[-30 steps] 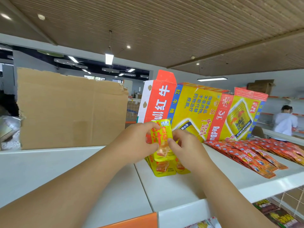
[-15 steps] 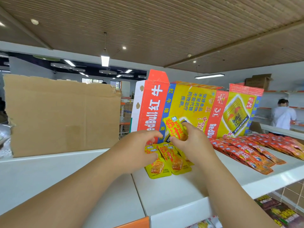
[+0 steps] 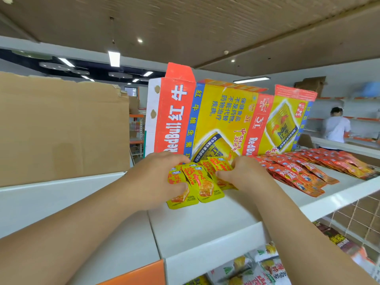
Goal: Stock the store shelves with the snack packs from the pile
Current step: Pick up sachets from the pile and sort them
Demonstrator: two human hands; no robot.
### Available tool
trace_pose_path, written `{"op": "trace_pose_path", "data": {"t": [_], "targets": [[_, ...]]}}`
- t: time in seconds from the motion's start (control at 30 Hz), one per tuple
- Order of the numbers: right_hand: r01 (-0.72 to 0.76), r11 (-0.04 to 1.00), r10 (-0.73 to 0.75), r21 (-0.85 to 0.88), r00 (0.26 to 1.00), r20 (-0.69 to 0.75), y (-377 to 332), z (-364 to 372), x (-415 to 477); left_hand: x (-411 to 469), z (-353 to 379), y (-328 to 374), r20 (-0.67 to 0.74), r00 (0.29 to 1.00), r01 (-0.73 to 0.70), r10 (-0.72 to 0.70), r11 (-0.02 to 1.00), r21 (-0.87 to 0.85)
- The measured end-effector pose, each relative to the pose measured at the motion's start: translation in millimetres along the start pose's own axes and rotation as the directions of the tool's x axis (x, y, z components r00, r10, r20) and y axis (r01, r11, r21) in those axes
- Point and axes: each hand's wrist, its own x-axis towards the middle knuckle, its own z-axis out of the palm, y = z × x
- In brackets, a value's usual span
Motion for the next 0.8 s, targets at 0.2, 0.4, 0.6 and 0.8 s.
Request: {"op": "trace_pose_path", "data": {"t": [0.2,0.4,0.6,0.8], "targets": [[0.004,0.998,-0.002,-0.055,1.000,0.028,-2.9,1.1,-3.0,-2.2,-1.4,0.1,0.031,0.999,0.020,-0.019,1.000,-0.023],[0.002,0.993,0.007,-0.117,0.996,0.084,-9.0,3.1,-2.8,-3.1,-4.7,0.6,0.049,0.998,0.046,-0.045,0.999,-0.017],[-0.005,0.997,0.015,-0.083,0.992,0.123,-6.0,3.9,-3.5,-3.4,-6.0,0.4,0.039,0.998,0.052,-0.052,0.999,-0.008],[-0.018,1.000,0.020,-0.023,0.995,0.098,-3.1,-1.8,-6.9,-4.3,-8.6,3.9,0.032,0.998,0.057,-0.057,0.998,0.003]]}}
